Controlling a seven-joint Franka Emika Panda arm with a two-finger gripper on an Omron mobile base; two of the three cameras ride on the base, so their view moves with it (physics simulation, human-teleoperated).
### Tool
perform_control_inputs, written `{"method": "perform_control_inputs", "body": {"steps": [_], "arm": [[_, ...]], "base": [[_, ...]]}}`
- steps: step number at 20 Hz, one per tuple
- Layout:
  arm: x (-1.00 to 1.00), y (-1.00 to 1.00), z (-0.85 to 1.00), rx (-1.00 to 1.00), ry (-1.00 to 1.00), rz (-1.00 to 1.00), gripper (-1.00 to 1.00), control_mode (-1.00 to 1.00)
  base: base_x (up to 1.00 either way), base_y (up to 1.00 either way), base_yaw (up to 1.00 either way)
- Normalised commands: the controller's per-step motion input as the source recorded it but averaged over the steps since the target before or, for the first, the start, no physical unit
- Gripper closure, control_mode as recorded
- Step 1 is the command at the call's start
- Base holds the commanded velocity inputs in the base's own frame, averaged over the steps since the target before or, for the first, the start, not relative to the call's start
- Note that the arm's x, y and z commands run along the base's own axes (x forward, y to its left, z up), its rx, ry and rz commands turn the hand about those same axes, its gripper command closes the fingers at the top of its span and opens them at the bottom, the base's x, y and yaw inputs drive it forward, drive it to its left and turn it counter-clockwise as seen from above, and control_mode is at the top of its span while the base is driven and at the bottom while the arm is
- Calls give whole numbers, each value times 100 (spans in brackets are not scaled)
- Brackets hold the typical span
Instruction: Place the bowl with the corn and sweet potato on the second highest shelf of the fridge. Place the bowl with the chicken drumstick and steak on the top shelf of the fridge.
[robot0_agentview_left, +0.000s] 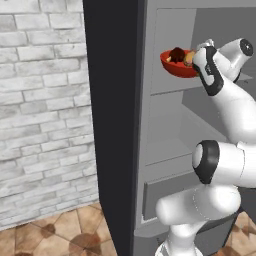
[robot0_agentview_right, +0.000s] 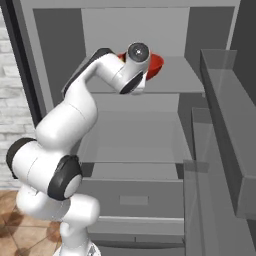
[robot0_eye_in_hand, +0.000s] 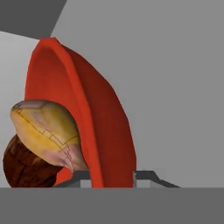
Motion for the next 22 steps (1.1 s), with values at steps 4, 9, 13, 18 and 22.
{"method": "perform_control_inputs", "body": {"steps": [4,9,13,18,22], "arm": [[13,0,0,0,7,0,-100,-100],[-9,0,17,0,0,0,-100,-100],[-72,5,58,0,-8,0,-100,-100],[-100,20,15,-1,-11,0,-100,-100],[-100,34,-16,-6,-7,1,-100,-100]], "base": [[0,0,0],[0,0,0],[0,0,0],[0,0,0],[0,0,0]]}}
